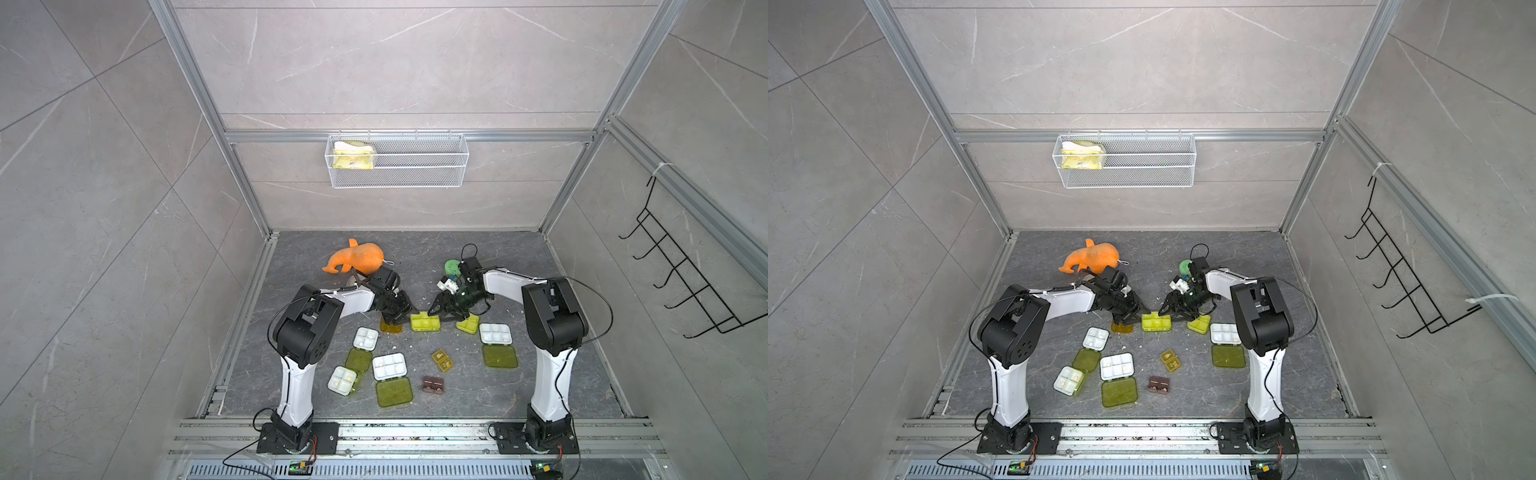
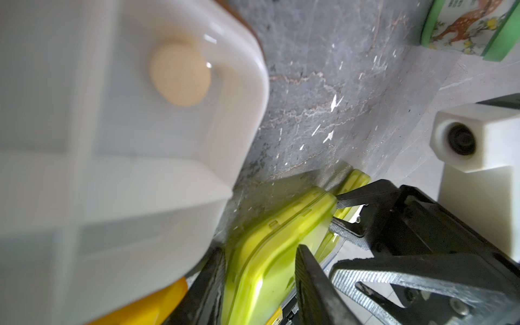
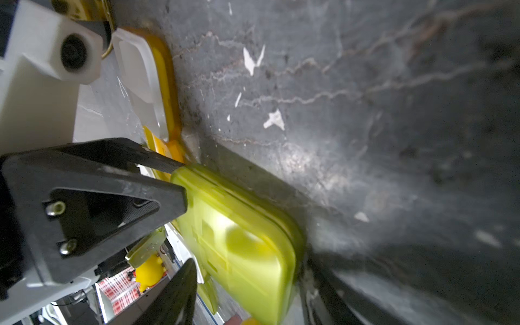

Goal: Close pillboxes
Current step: Close the lid on the pillbox.

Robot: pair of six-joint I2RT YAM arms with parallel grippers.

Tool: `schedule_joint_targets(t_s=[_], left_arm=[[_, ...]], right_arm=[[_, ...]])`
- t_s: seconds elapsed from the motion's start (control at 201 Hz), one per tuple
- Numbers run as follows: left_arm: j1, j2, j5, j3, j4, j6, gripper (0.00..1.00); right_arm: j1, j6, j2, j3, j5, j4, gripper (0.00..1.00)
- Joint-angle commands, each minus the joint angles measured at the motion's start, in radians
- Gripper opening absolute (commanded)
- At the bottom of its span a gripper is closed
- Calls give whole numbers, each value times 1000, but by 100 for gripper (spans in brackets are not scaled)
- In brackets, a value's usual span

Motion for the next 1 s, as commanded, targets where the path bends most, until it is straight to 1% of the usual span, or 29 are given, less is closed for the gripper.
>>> schedule_joint_targets(t_s=[0.0,0.1,0.224,0.353,0.622,0.737,0.881,0.991], left_arm=[[-15,36,-17,-38,16,-11,43],[-14,33,-6,-47,22,-4,43],[-15,35,16,-59,70,-20,43],[-15,31,34,-80,135,-54,40],[-15,34,54,-104,209,-96,27],[-15,34,55,-107,212,-98,18],[-15,39,56,-101,212,-98,12],[-15,40,53,-93,206,-99,11]], right_arm=[[30,58,-3,-53,-41,45,59],[30,79,-17,-62,-48,62,60],[30,135,-27,-99,-72,131,60],[32,161,-29,-113,-72,158,60],[35,148,-41,-127,-54,153,59],[35,139,-43,-130,-46,145,59],[35,136,-43,-124,-42,140,60],[35,131,-48,-114,-31,130,60]])
